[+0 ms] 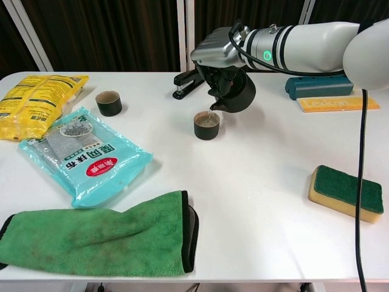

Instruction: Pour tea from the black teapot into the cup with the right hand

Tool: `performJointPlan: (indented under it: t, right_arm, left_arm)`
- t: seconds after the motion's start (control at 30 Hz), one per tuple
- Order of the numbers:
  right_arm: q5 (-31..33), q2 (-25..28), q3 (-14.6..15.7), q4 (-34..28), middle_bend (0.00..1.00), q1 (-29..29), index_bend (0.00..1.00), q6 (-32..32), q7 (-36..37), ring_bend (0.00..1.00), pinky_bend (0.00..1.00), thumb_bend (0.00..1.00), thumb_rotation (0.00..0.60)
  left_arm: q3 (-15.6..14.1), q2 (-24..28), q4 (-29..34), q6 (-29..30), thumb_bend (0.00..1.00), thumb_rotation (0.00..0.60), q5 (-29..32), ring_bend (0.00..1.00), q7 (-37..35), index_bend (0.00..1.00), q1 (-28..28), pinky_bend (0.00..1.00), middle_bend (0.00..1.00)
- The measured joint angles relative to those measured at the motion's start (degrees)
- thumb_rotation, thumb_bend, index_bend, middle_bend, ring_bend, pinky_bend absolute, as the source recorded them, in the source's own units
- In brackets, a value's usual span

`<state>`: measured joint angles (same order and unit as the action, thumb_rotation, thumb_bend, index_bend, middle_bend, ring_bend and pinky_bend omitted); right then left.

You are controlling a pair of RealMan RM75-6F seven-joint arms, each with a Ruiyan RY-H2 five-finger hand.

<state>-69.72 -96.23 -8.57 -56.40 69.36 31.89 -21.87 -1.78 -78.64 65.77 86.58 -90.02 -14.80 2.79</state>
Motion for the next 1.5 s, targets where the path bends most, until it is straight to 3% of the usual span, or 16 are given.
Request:
performJointPlan:
  t: [0.43,0.93,1.5]
  right_arm:
    - [1.6,1.1,-1.6,-1.7,1.0,-0.7,1.0,0.2,3.9,0.9,0.63,0.38,0.582]
    - [0.0,3.7,-3.3,-4.7,1.0,-3.1,1.0,3.0,13.1,0.9,0.63,0.37,0.582]
    - [-2.1,13.1,-2.8,-15.6,1.0,-11.1,1.0,7.6,25.7,0.9,0.63,0.37,0.583]
  left_arm:
    - [0.0,-0.1,-0.1,-0.1,0.13,0.6,0.0,0.08,-0.1,0.12,0.1,0.23,0.09]
    - [0.0,0.0,0.3,0.0,0.13,0.6,-0.3,0.08,0.5,0.12,0.2,0.23,0.09]
    - [-0.3,-0.4,0.8,-0.4,0.13,0.6,-1.0,0.08,1.0,0.12,0.8,0.23,0.09]
